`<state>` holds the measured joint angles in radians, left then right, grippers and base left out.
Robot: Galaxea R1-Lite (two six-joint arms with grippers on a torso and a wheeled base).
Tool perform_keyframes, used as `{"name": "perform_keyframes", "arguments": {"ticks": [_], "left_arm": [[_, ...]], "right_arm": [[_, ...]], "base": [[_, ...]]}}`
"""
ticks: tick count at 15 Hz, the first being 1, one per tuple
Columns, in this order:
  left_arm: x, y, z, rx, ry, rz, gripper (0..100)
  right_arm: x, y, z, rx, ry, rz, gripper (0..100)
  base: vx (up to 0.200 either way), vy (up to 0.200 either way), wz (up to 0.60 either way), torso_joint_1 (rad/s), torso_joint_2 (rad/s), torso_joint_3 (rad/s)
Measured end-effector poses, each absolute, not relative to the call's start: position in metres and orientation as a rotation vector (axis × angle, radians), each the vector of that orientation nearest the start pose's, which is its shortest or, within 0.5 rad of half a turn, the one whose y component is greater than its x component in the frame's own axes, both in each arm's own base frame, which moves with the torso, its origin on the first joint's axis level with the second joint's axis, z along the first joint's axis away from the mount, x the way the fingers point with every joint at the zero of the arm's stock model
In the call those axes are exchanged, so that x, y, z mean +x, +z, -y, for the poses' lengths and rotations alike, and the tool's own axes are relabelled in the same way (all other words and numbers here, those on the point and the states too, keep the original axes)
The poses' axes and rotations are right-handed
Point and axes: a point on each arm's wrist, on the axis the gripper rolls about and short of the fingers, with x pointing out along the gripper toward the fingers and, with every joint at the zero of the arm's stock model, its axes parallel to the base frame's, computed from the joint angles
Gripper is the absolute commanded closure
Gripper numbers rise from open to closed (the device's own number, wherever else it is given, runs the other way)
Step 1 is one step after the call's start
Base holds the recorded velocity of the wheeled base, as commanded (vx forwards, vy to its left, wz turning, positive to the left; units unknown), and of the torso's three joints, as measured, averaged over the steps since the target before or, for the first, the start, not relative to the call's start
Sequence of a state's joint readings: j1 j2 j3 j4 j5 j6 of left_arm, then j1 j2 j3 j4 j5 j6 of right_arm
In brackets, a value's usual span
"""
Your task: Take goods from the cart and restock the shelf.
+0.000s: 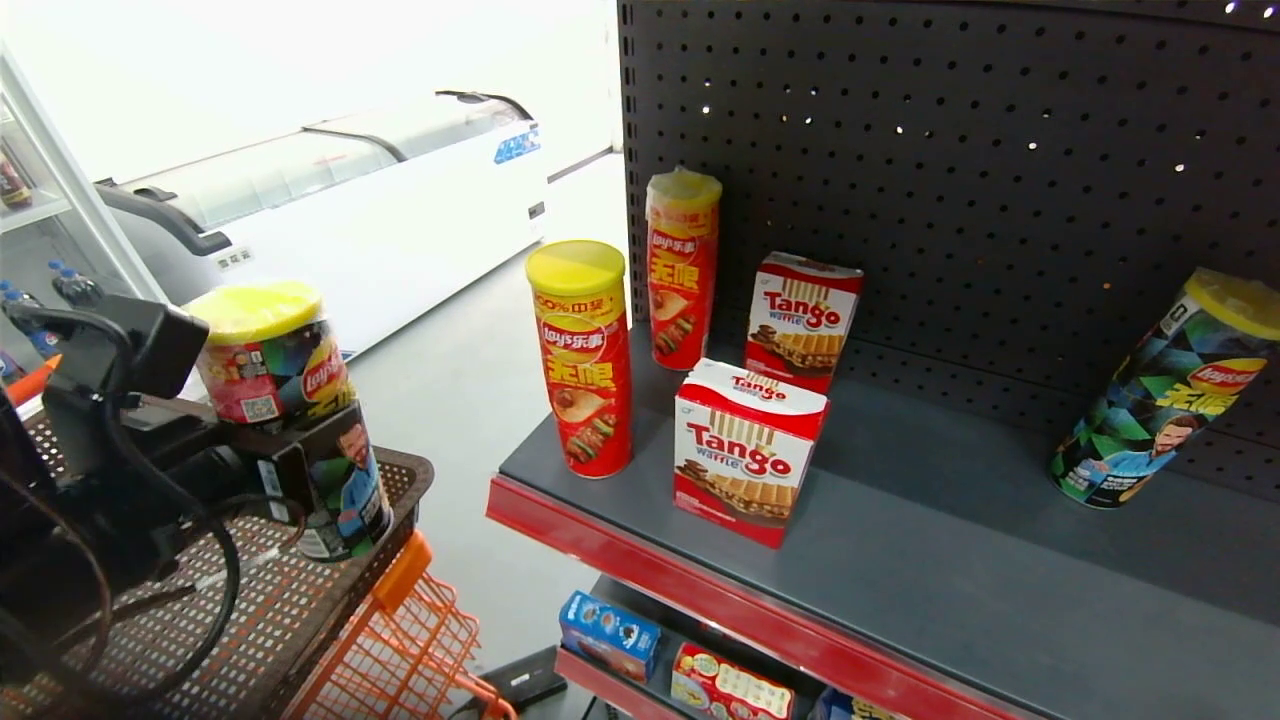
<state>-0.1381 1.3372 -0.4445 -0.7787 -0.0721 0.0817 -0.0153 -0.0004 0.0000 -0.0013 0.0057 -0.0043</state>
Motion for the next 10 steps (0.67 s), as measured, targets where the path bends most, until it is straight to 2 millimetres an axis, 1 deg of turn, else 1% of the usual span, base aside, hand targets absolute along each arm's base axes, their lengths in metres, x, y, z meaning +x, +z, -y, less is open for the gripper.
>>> {"name": "perform_keyframes", "arguments": {"ticks": [2,4,6,10], "left_arm": [[0.174,0.192,0.031,0.081,-0.315,-0.188,100],[0.156,0.200,0.033,0.083,-0.369,-0.160,100],[0.146,0.207,0.038,0.080,-0.422,-0.113,100],[0.134,0.212,0.047,0.071,-0.590,-0.077,100]], "right_arm": [[-0.023,0.076,0.000,-0.004,-0.010,0.002,0],[-0.023,0.076,0.000,-0.004,-0.010,0.002,0],[-0.023,0.076,0.000,-0.004,-0.010,0.002,0],[-0.023,0.076,0.000,-0.004,-0.010,0.002,0]], "base": [[0.000,0.000,0.00,0.000,0.00,0.000],[0.000,0.000,0.00,0.000,0.00,0.000],[0.000,0.000,0.00,0.000,0.00,0.000],[0.000,0.000,0.00,0.000,0.00,0.000]]}}
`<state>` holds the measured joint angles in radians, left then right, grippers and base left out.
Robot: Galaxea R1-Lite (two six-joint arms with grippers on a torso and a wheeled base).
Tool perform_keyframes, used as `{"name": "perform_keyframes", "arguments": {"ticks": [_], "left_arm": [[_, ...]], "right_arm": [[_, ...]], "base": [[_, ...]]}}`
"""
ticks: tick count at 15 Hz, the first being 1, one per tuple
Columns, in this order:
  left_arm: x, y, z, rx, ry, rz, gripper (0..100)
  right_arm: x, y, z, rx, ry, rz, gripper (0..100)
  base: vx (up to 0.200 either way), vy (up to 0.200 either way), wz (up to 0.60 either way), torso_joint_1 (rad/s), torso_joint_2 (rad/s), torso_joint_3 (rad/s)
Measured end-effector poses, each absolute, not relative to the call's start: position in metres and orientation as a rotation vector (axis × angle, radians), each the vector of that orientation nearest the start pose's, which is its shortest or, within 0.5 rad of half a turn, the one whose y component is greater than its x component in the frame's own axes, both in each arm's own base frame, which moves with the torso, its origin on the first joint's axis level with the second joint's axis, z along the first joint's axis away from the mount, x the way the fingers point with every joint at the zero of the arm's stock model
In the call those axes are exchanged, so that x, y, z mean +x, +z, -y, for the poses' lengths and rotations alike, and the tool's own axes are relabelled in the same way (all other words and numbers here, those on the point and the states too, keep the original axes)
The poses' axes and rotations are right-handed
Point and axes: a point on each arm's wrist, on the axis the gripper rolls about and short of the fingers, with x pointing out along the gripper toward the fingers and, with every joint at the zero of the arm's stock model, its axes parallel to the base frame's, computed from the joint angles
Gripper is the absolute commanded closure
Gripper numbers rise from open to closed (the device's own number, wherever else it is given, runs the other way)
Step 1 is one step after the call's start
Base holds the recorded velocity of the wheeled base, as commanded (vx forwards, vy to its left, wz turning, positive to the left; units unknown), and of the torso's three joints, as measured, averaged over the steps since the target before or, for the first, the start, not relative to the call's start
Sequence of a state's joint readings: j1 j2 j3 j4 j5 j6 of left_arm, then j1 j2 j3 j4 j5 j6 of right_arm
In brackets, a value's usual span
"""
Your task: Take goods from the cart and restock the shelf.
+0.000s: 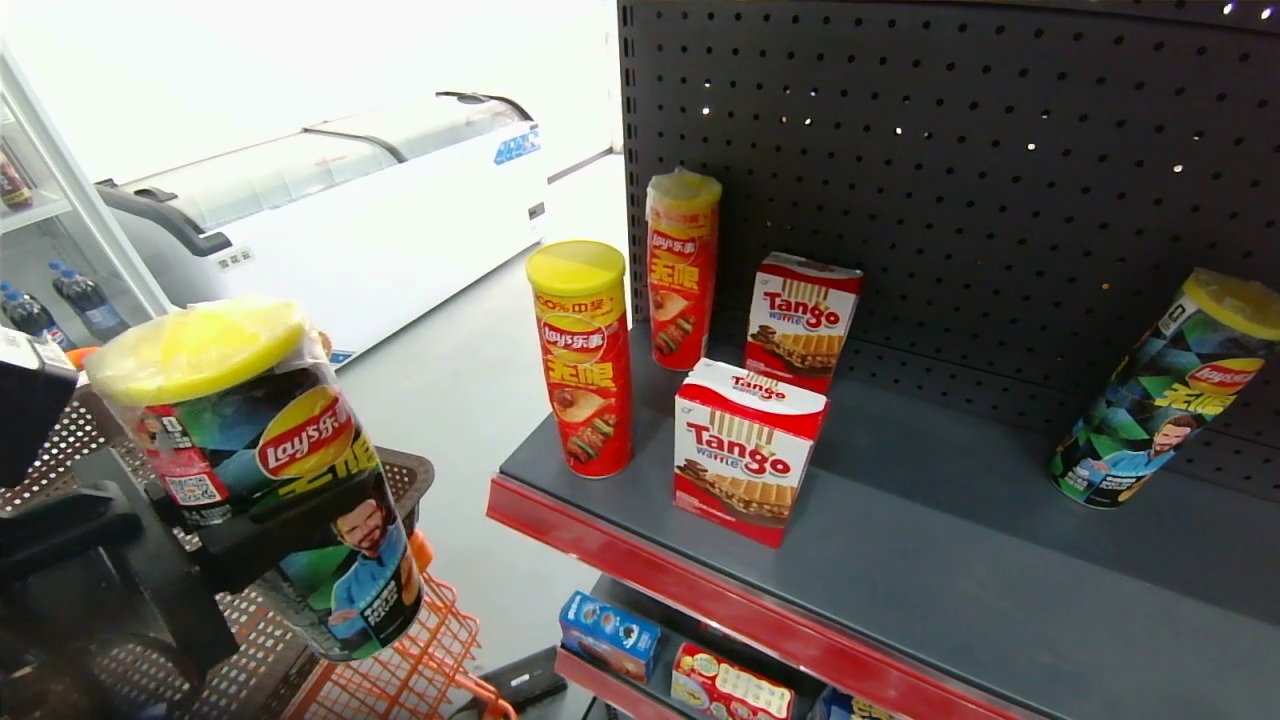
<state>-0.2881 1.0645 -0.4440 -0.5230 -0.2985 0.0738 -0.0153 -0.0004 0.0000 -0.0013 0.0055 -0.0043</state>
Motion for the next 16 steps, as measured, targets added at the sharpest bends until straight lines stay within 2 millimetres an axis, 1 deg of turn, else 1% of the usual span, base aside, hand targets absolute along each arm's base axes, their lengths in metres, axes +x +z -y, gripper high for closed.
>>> {"name": "perform_keyframes", "arguments": {"ticks": [4,7,12,15,16], "left_arm": [[0.128,0.222,0.055,0.071,-0.715,-0.029,100],[0.128,0.230,0.062,0.069,-0.824,0.001,100],[0.131,0.231,0.068,0.065,-0.923,-0.004,100],[0.135,0.232,0.072,0.028,-0.980,-0.023,100],[0.136,0.234,0.075,0.016,-1.003,-0.023,100]], "right_arm": [[-0.023,0.075,-0.001,-0.006,-0.006,0.000,0],[-0.023,0.075,-0.001,-0.005,-0.005,0.000,0],[-0.023,0.075,-0.001,-0.004,-0.005,0.000,0],[-0.023,0.075,-0.001,-0.004,-0.005,0.000,0],[-0.023,0.075,-0.001,-0.004,-0.005,0.000,0]], "base": [[0.000,0.000,0.00,0.000,0.00,0.000],[0.000,0.000,0.00,0.000,0.00,0.000],[0.000,0.000,0.00,0.000,0.00,0.000],[0.000,0.000,0.00,0.000,0.00,0.000],[0.000,0.000,-0.60,0.002,0.00,0.007]]}}
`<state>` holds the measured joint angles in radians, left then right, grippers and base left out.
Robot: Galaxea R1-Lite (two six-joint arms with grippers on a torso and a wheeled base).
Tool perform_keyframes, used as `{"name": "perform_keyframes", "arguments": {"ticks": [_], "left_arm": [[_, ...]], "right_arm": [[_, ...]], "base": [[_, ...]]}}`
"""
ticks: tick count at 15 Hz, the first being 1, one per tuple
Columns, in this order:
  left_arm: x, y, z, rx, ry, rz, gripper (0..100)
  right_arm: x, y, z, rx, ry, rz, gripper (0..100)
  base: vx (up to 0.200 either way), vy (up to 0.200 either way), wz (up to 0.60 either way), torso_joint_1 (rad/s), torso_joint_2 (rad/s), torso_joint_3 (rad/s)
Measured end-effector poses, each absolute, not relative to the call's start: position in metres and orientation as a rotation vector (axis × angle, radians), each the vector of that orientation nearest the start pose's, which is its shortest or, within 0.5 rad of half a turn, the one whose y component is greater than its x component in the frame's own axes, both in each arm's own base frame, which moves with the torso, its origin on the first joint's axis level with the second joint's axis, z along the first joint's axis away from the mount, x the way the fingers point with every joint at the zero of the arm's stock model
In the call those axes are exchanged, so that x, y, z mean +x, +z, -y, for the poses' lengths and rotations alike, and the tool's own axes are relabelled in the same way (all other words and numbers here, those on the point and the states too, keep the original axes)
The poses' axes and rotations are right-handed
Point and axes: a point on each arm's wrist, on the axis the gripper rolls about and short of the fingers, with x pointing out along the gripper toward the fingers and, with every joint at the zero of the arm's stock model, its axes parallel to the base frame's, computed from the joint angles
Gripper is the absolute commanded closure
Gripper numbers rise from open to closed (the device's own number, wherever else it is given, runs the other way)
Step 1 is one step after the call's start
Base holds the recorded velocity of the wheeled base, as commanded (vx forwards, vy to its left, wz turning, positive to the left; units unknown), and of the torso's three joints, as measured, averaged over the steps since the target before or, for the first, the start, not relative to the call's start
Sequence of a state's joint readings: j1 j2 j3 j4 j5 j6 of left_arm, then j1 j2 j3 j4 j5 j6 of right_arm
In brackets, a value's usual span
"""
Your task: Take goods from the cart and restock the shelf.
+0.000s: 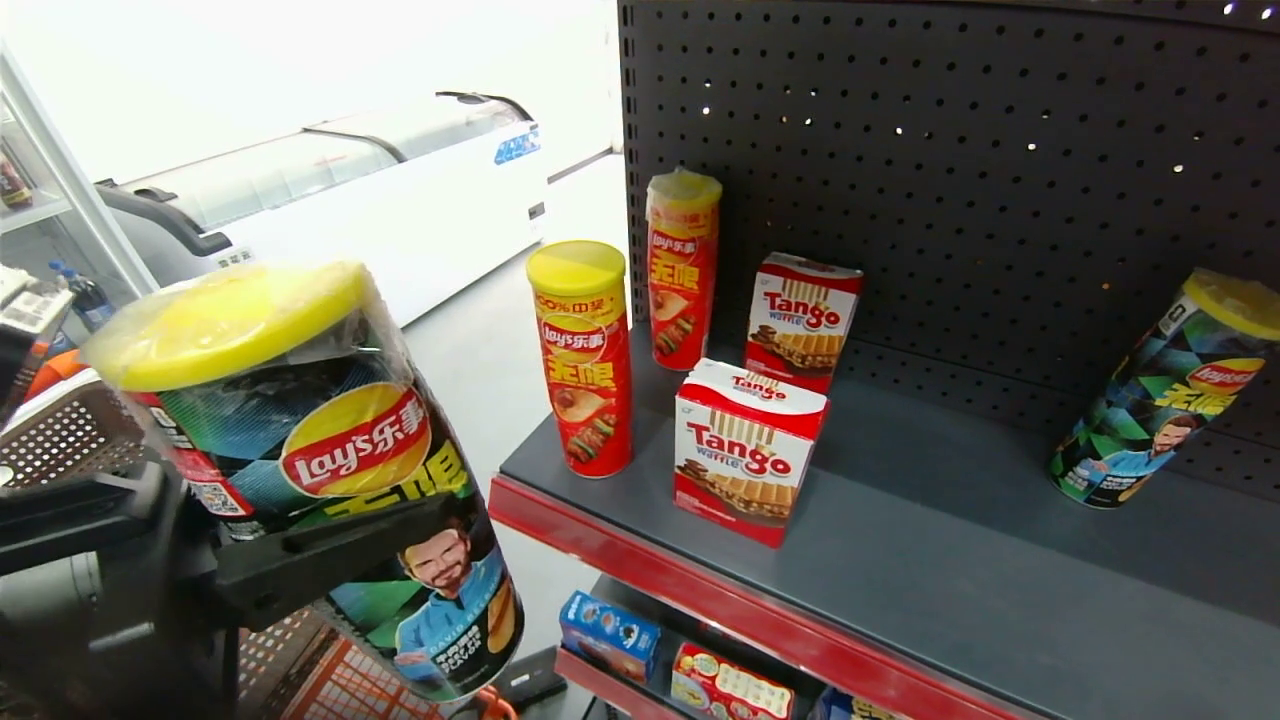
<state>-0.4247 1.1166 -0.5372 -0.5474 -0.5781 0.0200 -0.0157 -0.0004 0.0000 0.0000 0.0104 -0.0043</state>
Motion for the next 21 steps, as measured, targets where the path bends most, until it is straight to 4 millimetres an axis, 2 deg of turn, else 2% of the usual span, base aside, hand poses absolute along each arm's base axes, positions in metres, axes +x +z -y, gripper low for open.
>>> {"name": "perform_keyframes", "arguments": {"ticks": [3,11,21], "left_arm": [[0.1340,0.2360,0.0830,-0.001,-1.094,-0.023,100],[0.1352,0.2340,0.0856,-0.002,-1.109,-0.036,100],[0.1345,0.2314,0.0827,-0.002,-1.072,-0.042,100]], "right_arm": [[-0.0228,0.0756,-0.0006,-0.004,-0.005,0.001,0],[-0.0228,0.0755,-0.0006,-0.004,-0.005,0.000,0],[-0.0228,0.0755,-0.0006,-0.004,-0.005,0.000,0]], "base": [[0.000,0.000,-0.60,0.002,0.00,0.002],[0.000,0.000,-0.60,0.006,0.00,0.002],[0.000,0.000,0.00,0.000,0.00,0.000]]}}
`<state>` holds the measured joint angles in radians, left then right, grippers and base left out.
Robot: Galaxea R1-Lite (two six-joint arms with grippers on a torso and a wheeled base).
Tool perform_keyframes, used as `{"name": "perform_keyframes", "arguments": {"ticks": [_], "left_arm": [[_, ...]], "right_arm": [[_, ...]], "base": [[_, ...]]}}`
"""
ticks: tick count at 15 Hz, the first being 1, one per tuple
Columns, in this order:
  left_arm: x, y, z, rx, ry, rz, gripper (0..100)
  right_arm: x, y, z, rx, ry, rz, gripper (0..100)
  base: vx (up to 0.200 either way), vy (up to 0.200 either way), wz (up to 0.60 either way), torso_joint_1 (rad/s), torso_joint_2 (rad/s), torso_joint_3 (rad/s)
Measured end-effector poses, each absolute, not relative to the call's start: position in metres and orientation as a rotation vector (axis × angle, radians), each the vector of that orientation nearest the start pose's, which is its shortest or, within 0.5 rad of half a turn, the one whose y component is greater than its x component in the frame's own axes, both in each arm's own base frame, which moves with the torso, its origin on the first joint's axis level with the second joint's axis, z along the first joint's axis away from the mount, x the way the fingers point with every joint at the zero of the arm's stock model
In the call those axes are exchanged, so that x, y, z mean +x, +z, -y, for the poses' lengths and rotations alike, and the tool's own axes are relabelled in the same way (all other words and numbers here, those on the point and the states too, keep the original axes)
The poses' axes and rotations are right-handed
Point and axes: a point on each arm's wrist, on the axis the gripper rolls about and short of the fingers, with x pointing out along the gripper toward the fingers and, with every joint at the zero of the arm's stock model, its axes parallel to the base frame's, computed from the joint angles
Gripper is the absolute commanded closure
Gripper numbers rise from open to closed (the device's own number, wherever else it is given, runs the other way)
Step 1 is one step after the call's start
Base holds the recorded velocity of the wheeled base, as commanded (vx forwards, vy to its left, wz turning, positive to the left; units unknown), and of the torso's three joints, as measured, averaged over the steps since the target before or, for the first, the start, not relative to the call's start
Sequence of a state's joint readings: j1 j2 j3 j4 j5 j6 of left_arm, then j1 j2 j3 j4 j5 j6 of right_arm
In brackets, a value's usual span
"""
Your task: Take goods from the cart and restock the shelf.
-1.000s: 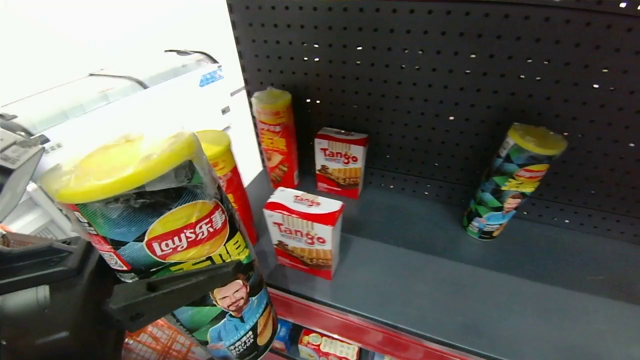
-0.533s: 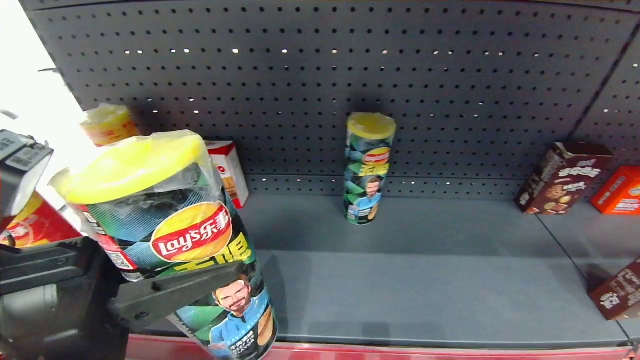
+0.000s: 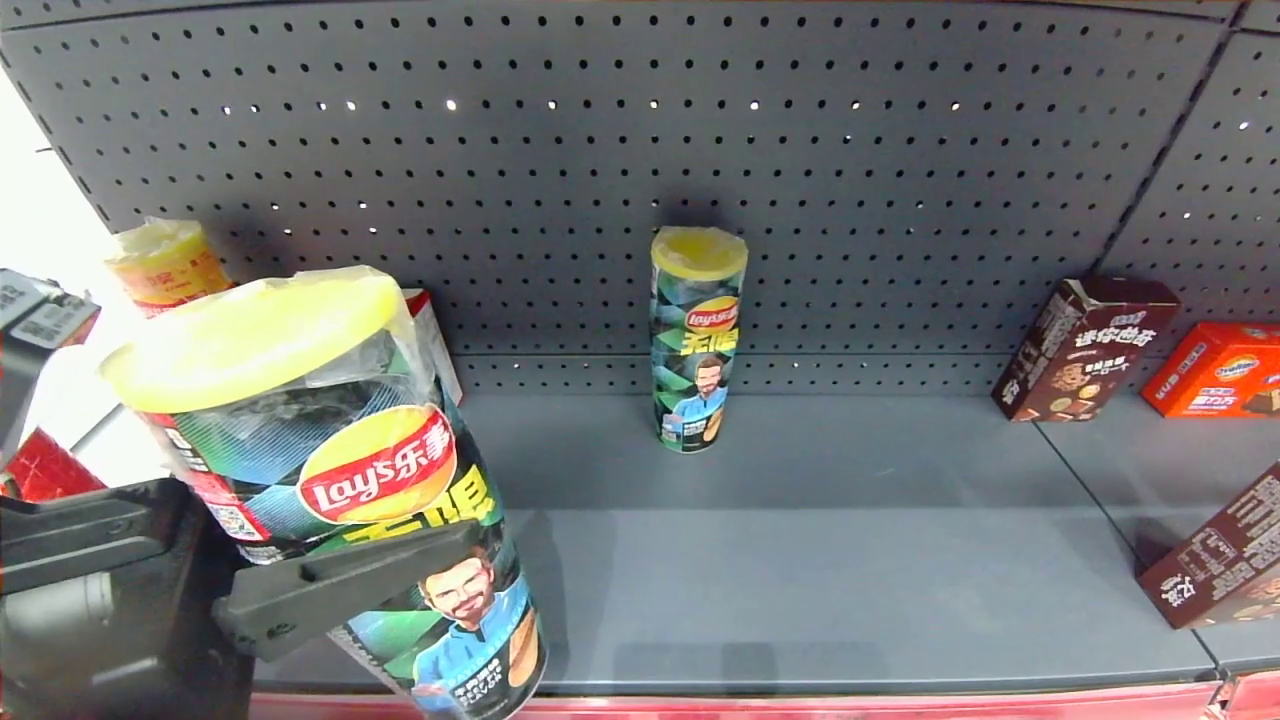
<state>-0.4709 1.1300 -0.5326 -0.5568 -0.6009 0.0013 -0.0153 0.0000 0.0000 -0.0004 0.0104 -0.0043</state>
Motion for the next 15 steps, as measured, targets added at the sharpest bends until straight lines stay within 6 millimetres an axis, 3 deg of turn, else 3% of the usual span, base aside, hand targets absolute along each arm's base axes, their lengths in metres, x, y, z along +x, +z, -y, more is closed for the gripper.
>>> {"name": "perform_keyframes", "arguments": {"ticks": [8,12,15], "left_arm": [[0.129,0.233,0.079,0.000,-1.027,-0.031,100],[0.127,0.231,0.077,0.005,-0.989,-0.027,100],[0.121,0.222,0.073,0.007,-0.933,-0.047,100]], "right_arm": [[-0.023,0.080,-0.001,-0.054,-0.010,0.009,0],[-0.031,0.156,-0.001,0.008,0.062,0.111,0],[-0.006,0.209,-0.003,-0.067,0.189,0.078,0]], "base": [[0.000,0.000,0.00,0.000,0.00,0.000],[0.000,0.000,0.00,0.000,0.00,0.000],[0.000,0.000,0.00,0.000,0.00,0.000]]}}
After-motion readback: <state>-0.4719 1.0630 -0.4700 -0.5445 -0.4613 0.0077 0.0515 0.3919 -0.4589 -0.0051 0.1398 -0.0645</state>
